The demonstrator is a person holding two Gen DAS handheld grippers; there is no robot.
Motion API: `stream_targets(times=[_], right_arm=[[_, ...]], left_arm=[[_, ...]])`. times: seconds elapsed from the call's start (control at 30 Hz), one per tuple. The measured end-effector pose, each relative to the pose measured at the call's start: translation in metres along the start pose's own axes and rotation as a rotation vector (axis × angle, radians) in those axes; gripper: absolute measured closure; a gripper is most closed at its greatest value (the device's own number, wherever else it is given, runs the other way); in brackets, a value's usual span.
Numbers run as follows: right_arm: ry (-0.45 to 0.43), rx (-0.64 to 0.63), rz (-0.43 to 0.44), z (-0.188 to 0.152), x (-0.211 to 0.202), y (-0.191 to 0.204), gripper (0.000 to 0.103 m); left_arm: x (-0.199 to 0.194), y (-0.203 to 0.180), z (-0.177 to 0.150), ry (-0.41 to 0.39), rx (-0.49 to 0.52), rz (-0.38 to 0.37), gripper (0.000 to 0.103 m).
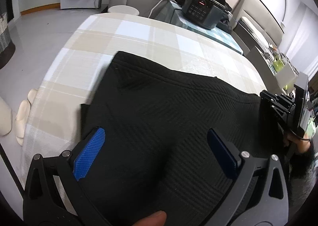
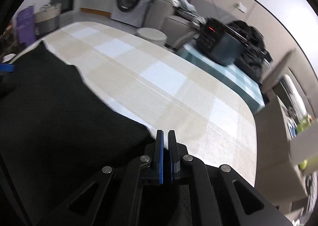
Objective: Fold small clothes
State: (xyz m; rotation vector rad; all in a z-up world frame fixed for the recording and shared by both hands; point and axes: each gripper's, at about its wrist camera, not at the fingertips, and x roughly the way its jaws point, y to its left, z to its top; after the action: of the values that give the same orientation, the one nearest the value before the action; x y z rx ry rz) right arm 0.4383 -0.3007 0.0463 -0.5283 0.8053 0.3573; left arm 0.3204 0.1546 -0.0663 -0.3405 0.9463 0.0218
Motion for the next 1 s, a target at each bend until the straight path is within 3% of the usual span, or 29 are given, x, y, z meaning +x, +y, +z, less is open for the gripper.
stream_targets(times=[0.1,0.17,0.23,0.3,0.4,0.6,0.67,0.77,0.8,0.83,0.87,0.9,0.93,0.97,1.0], right_arm=[[0.031,0.127,0.009,-0.003,-0.006,-0.02,0.079],[0.01,0.232,0.043,-0.008,-0.023,-0.037,0.063],[-0.022,0.325,0.065,-0.019,-0.048,-0.055,0.036],[-0.016,0.395,0.08,-0.031,-0.061,-0.07,0.025],[0.066,0.459,0.094,-0.051,-0.06,-0.083,0.025],[0.17,0.531,0.06,-0.078,-0.045,-0.091,0.025],[0.202,0.531,0.042,-0.082,-0.036,-0.092,0.025],[0.232,0.524,0.022,-0.082,-0.02,-0.093,0.025],[0.241,0.523,0.026,-0.082,-0.014,-0.094,0.025],[0.259,0.519,0.026,-0.083,-0.008,-0.095,0.03],[0.275,0.517,0.02,-0.084,-0.003,-0.095,0.043],[0.259,0.525,0.023,-0.084,-0.005,-0.097,0.046],[0.256,0.519,0.01,-0.083,-0.007,-0.097,0.073],[0.251,0.505,-0.017,-0.083,-0.011,-0.097,0.092],[0.221,0.511,-0.024,-0.084,-0.019,-0.099,0.092]], left_arm=[[-0.01,0.01,-0.002,-0.018,-0.019,0.008,0.001],[-0.02,0.019,-0.002,-0.053,-0.025,0.058,0.001],[-0.025,0.028,0.0,-0.075,-0.041,0.067,0.001],[-0.024,0.041,0.008,-0.077,-0.063,0.083,0.001],[-0.014,0.052,0.023,-0.079,-0.057,0.132,0.001],[0.003,0.048,0.043,-0.07,-0.04,0.096,0.005],[0.011,0.043,0.048,-0.058,-0.025,0.098,0.016],[0.024,0.032,0.054,-0.033,0.013,0.101,0.046],[0.027,0.028,0.055,-0.028,0.032,0.103,0.061],[0.03,0.024,0.055,-0.025,0.051,0.11,0.07],[0.032,0.022,0.056,-0.024,0.059,0.115,0.073],[0.033,0.02,0.056,-0.026,0.067,0.123,0.075],[0.034,0.02,0.056,-0.027,0.069,0.127,0.075],[0.033,0.02,0.056,-0.028,0.068,0.126,0.075],[0.033,0.023,0.056,-0.028,0.061,0.124,0.075]])
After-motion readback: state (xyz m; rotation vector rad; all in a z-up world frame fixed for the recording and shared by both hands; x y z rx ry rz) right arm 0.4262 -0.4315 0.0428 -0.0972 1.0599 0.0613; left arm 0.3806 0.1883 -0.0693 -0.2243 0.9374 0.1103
